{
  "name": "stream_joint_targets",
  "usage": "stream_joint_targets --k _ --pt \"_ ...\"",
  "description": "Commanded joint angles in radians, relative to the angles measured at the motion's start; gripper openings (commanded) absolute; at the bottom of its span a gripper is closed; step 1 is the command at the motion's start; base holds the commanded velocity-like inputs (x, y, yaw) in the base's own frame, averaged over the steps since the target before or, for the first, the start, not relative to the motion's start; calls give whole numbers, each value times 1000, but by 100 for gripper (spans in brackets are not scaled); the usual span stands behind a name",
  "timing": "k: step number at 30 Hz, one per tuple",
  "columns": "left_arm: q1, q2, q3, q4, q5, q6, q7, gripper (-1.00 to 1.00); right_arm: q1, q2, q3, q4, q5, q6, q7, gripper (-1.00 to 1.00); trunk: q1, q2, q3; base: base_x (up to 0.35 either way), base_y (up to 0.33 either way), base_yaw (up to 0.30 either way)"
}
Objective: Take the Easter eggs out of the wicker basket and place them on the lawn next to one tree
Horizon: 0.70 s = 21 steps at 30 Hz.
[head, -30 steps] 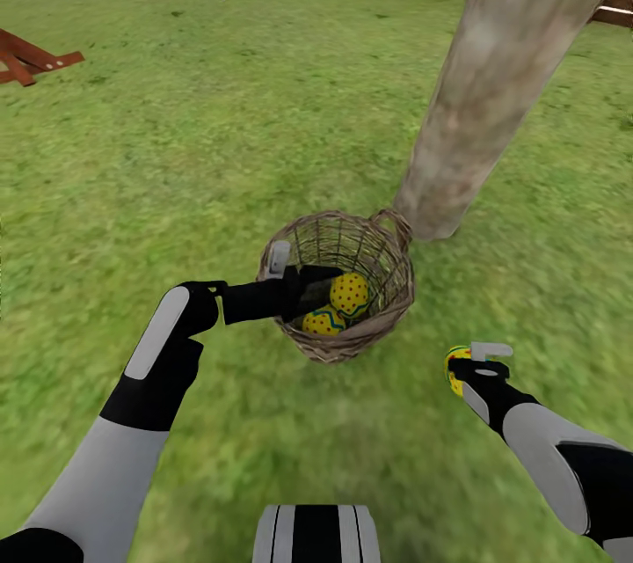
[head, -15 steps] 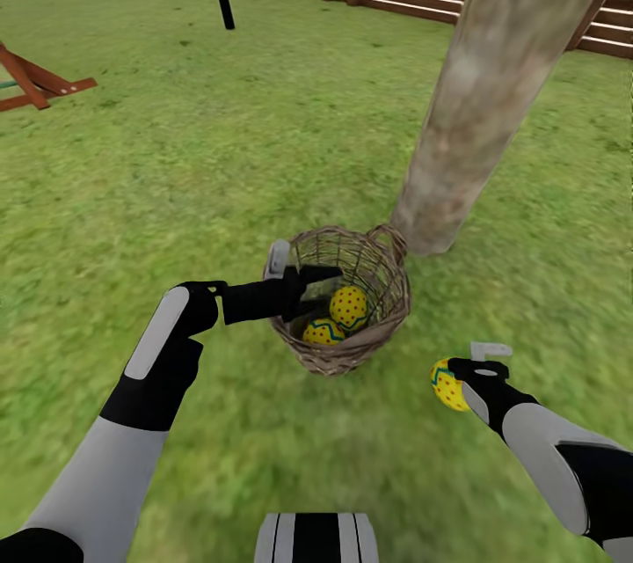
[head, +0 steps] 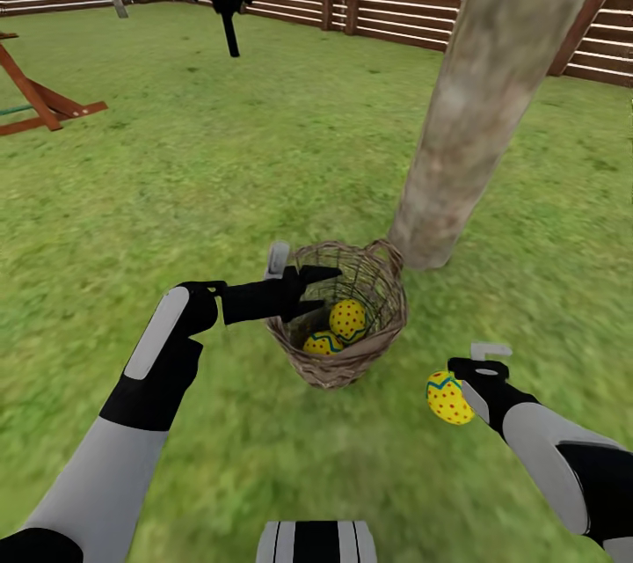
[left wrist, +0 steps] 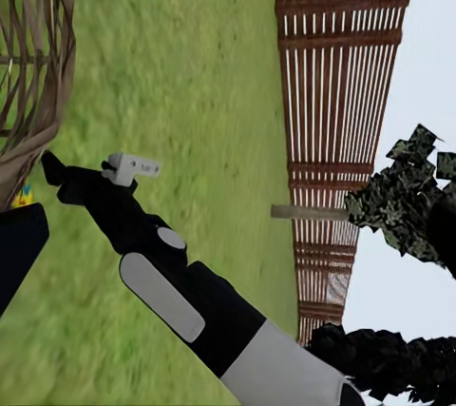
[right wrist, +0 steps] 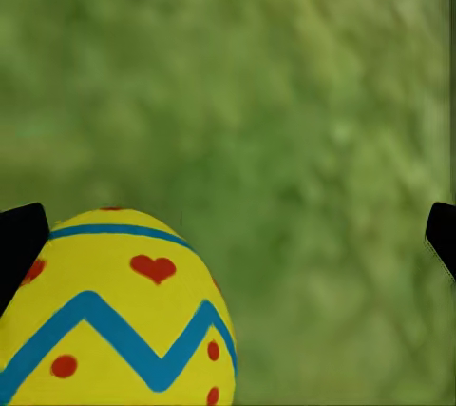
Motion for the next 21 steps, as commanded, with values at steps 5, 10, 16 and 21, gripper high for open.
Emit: stream_joint_targets --k 5,10,16,21 --pt "0 16 1 0 10 2 11 100 0 0 -1 -8 0 7 -6 100 -2 1 19 0 0 0" --pt "0 32 4 0 10 1 10 100 0 0 0 -8 1 9 -6 100 -5 2 38 0 0 0" --pt "-1 38 4 -2 10 3 10 100 0 2 -1 -9 1 11 -6 100 -7 4 61 0 0 0" --pt "-2 40 1 -3 11 2 10 100 -1 3 -1 -10 1 13 -7 100 -10 5 81 0 0 0"
